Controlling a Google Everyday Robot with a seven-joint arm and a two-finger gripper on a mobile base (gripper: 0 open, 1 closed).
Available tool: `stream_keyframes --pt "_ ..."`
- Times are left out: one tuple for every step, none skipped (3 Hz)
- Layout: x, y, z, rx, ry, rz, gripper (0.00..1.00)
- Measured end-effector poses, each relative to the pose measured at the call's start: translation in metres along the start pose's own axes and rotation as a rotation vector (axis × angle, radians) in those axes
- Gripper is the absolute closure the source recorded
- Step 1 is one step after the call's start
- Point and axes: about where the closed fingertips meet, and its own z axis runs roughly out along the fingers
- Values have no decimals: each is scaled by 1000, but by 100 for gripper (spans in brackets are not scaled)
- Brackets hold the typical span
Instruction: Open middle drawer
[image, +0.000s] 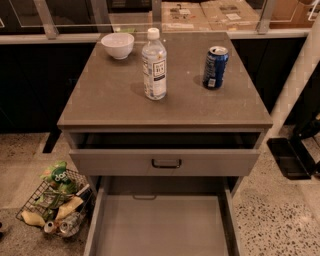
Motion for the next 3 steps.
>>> stream_keyframes --pt "-18 -18 30 9 -7 -40 100" --pt "-36 -28 64 3 -24 -80 100" --pt "-47 -31 87 -11 -28 -109 100"
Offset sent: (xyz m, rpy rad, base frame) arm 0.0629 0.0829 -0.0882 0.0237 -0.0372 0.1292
